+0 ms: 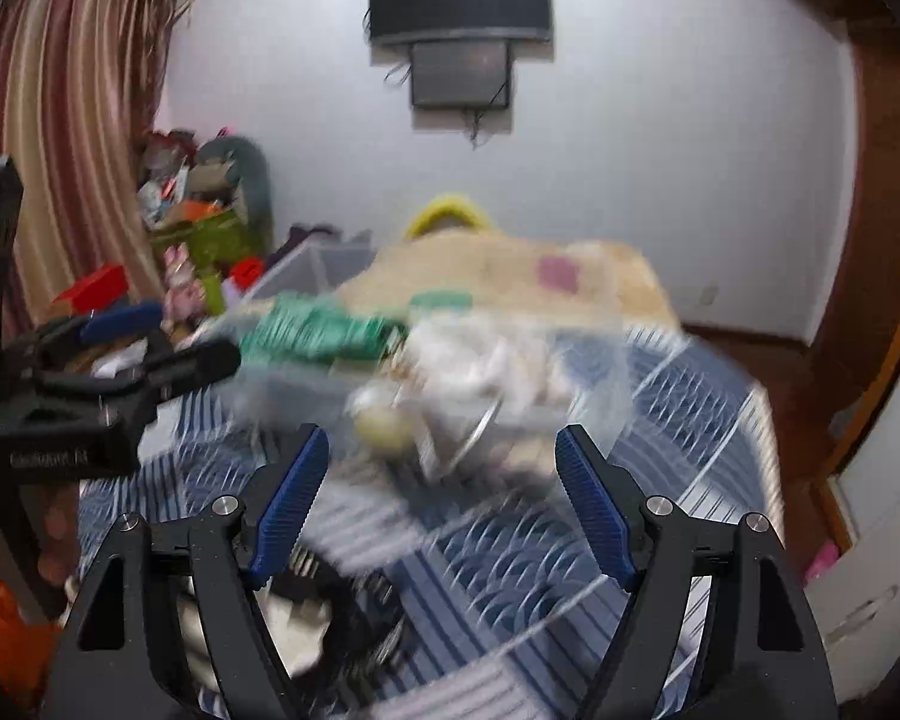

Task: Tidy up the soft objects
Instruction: 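Carry the glove and pouch into the clear box and release both, then grasp the black-trimmed cream eye mask with the left tool while the right tool grasps the beaded bracelet, then lower the eye mask and bracelet into the clear box and open both tools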

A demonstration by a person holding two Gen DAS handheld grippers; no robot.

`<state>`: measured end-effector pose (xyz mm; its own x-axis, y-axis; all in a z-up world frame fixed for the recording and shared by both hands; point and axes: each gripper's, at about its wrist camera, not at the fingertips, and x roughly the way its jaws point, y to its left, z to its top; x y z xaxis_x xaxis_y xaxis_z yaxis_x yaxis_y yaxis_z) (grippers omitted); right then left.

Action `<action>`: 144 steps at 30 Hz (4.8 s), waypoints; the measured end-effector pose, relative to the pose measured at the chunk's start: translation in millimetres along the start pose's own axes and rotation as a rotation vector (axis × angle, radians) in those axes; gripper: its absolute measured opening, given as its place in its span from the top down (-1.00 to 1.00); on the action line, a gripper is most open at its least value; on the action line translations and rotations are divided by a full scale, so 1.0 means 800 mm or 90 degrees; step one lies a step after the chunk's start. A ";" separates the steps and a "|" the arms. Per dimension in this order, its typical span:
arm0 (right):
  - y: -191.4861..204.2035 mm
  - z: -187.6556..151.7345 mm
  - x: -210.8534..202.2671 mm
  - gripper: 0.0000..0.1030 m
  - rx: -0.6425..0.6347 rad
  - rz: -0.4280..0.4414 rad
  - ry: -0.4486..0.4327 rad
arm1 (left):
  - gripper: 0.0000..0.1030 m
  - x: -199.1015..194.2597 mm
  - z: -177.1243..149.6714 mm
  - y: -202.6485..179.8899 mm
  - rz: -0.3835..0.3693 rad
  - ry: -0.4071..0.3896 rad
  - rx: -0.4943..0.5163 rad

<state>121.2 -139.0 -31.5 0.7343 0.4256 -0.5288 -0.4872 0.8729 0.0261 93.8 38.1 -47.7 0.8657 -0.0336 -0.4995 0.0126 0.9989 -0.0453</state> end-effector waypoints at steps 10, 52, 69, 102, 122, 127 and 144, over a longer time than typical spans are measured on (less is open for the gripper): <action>0.020 -0.051 0.049 0.59 -0.004 0.118 0.146 | -0.99 0.005 -0.050 0.008 0.013 0.066 0.001; -0.024 -0.072 0.039 0.12 0.074 0.106 0.155 | -0.36 0.052 -0.093 -0.037 -0.093 0.155 0.044; -0.052 -0.058 -0.009 -0.08 0.051 0.033 0.076 | 0.66 0.034 -0.084 -0.007 -0.032 0.100 0.006; -0.040 -0.036 -0.021 0.88 0.057 -0.021 -0.003 | 0.76 -0.028 -0.061 -0.012 -0.019 0.008 0.024; -0.033 0.043 0.030 0.87 0.060 -0.047 -0.066 | 0.76 0.010 0.033 0.011 0.012 -0.104 -0.028; -0.025 0.043 0.067 0.87 0.050 -0.061 -0.029 | 0.75 0.064 0.028 0.012 0.009 -0.030 -0.029; -0.028 0.035 0.025 0.23 0.043 -0.028 -0.031 | -0.13 0.012 0.032 0.018 -0.024 -0.056 -0.057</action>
<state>160.4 -143.6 -18.7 0.7769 0.3963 -0.4892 -0.4226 0.9042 0.0613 115.2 52.9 -30.7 0.9063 -0.0642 -0.4178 0.0047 0.9899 -0.1420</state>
